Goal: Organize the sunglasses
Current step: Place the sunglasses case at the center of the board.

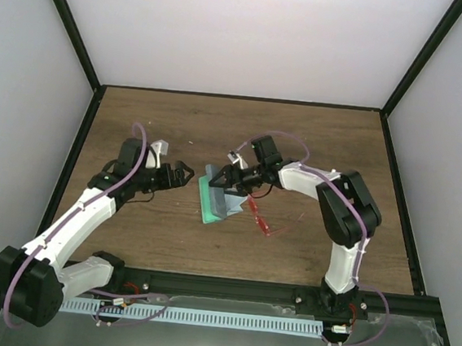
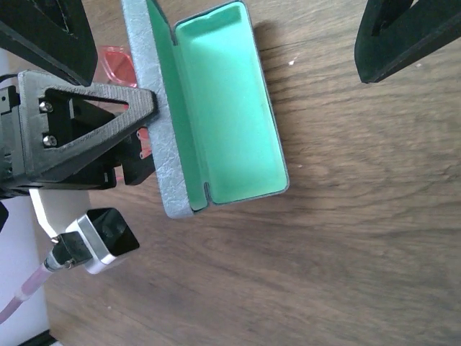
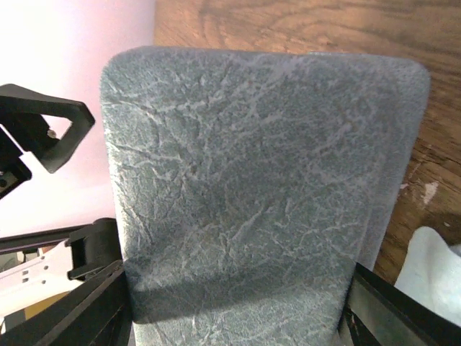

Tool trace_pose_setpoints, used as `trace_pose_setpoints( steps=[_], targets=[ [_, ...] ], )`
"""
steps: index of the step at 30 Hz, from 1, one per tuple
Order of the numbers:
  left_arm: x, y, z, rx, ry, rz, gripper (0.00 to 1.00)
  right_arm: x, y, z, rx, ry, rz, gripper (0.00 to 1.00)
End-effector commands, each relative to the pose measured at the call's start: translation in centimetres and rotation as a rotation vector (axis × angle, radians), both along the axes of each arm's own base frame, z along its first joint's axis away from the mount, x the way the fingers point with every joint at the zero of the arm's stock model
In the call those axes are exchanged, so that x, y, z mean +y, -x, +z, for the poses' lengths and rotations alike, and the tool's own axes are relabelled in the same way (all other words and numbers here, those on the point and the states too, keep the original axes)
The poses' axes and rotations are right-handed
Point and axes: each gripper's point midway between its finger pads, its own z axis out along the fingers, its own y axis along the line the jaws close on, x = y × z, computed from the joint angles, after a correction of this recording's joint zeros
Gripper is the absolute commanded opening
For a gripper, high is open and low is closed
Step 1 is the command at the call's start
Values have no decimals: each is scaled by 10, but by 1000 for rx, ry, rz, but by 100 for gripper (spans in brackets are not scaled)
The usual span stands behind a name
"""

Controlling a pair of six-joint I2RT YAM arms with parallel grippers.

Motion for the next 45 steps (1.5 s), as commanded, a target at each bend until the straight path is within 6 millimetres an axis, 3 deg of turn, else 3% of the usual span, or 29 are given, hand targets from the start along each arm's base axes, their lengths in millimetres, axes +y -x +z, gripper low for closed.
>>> trace_pose_setpoints(
  steps=[1, 8, 14, 19, 24, 31, 45],
  targets=[
    [14, 8, -14, 67, -42, 39, 100, 24, -2, 13, -51, -85, 84, 61],
    [18, 13, -14, 64, -54, 50, 100, 36, 7, -7, 11, -108, 147, 61],
    [14, 20, -15, 60, -38, 10, 100, 54, 27, -8, 28, -145, 246, 63],
    [16, 24, -11, 50, -55, -4, 100, 63, 28, -13, 34, -149, 269, 63],
    [18, 30, -18, 69, -65, -4, 100, 64, 25, -23, 32, -122, 267, 67],
    [16, 34, -22, 74, -84, -53, 100, 61, 23, -31, 13, -79, 251, 86],
    [20, 31, -25, 69, -134, -70, 100, 50, 14, -21, -113, 37, 193, 96]
  ],
)
